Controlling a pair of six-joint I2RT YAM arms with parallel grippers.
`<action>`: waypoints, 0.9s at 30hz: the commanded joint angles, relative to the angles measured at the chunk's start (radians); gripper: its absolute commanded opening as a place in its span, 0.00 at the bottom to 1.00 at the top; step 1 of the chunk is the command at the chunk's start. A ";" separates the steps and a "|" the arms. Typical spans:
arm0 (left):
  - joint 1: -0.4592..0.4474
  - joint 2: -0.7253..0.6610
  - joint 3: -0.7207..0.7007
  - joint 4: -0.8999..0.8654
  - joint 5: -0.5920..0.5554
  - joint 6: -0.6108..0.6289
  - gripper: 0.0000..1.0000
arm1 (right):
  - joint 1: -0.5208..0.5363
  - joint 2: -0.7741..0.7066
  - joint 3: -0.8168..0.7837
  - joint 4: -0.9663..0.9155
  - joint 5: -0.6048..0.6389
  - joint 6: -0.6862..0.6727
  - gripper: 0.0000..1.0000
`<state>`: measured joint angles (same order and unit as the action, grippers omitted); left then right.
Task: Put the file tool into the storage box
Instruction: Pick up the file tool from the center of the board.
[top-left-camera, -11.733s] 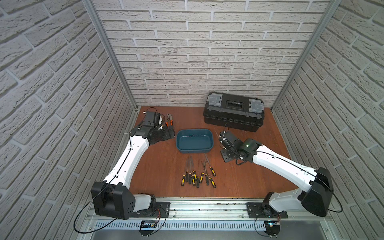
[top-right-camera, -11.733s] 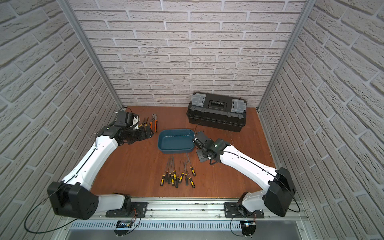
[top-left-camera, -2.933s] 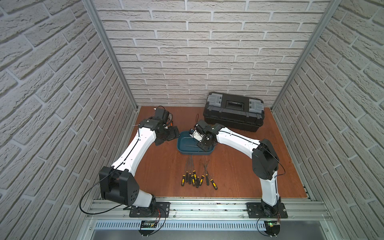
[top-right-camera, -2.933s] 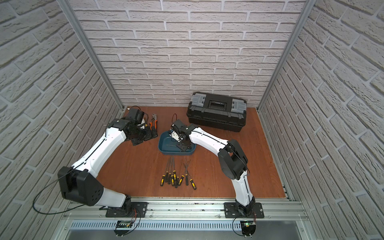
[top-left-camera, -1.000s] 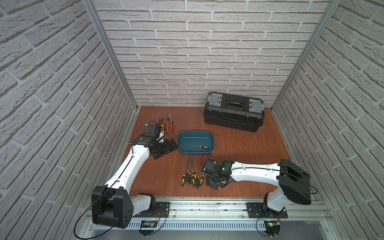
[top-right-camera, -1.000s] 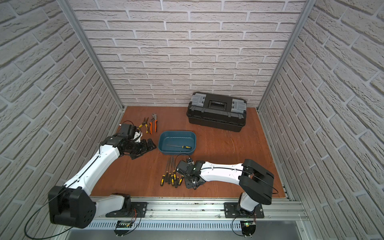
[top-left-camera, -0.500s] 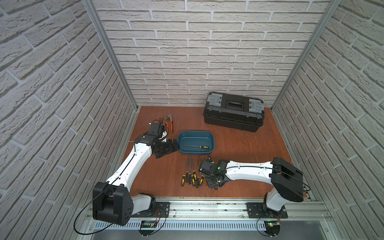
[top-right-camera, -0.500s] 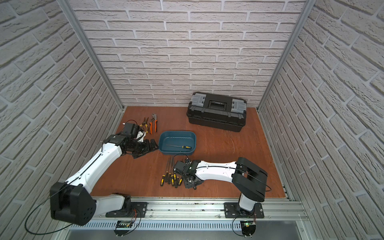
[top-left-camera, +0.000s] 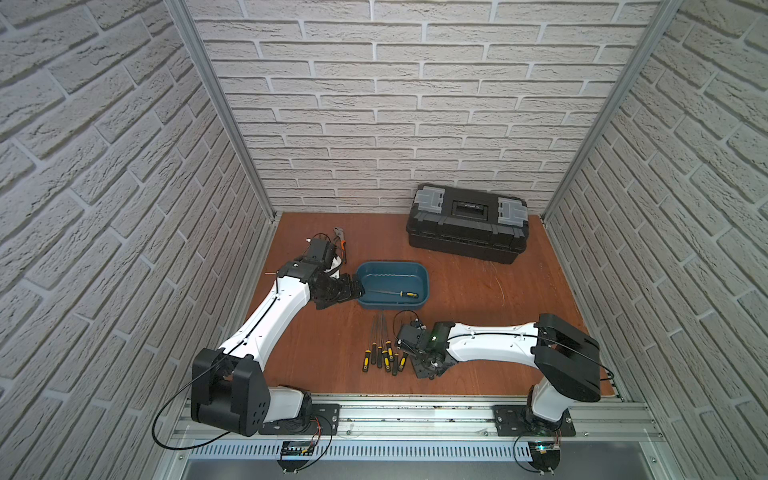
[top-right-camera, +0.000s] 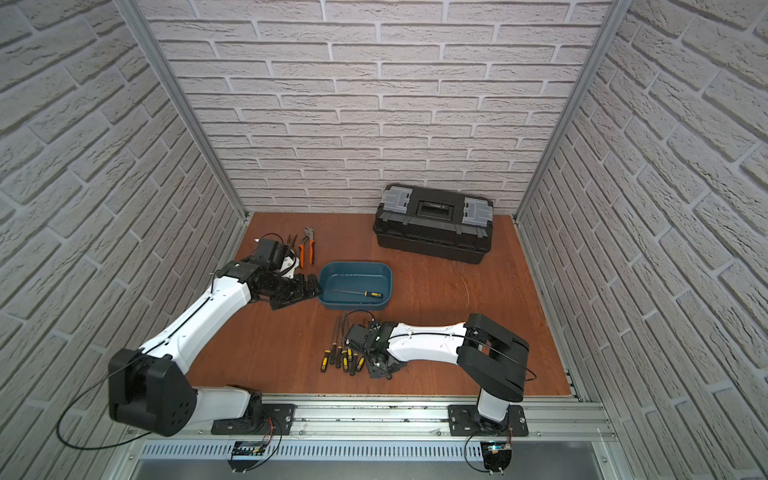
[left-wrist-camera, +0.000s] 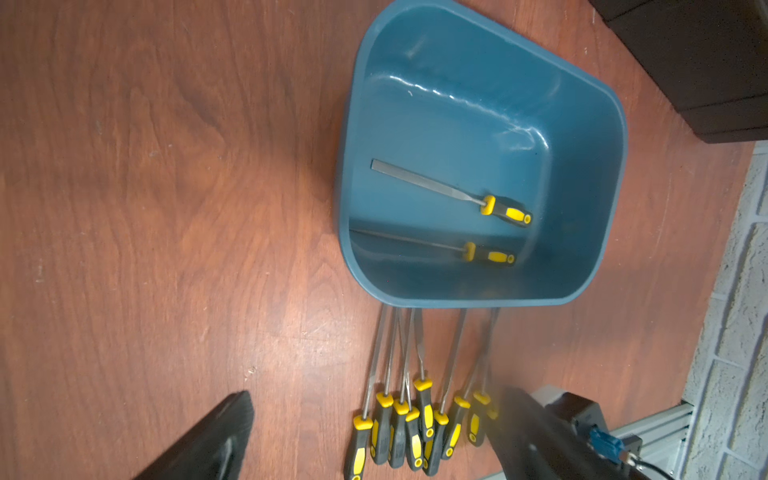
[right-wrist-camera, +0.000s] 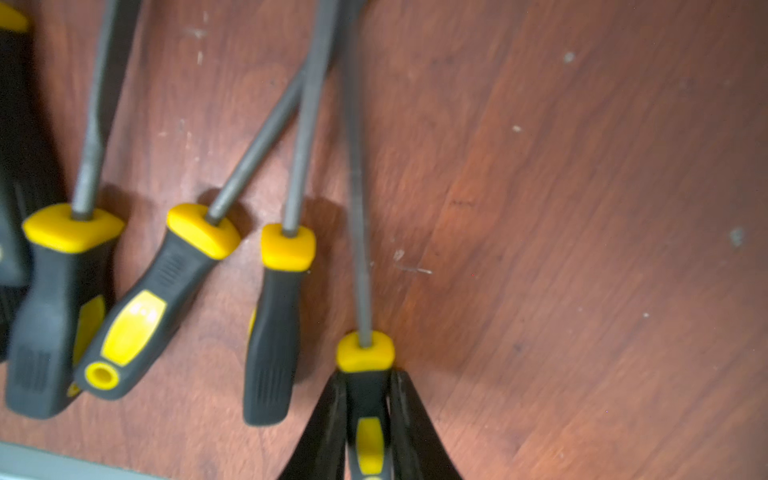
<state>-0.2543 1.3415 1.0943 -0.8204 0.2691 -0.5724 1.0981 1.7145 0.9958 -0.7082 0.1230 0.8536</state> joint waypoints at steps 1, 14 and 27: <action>-0.005 0.013 0.043 -0.021 -0.017 0.026 0.98 | 0.006 -0.046 -0.034 -0.070 0.055 -0.002 0.17; -0.026 0.008 0.056 -0.004 -0.026 0.013 0.98 | 0.007 -0.148 -0.031 -0.235 0.153 -0.002 0.12; -0.037 -0.016 0.073 0.027 -0.026 0.009 0.98 | -0.036 -0.363 -0.029 -0.280 0.266 -0.048 0.13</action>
<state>-0.2844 1.3495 1.1397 -0.8238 0.2432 -0.5613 1.0824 1.4025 0.9516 -0.9665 0.3286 0.8452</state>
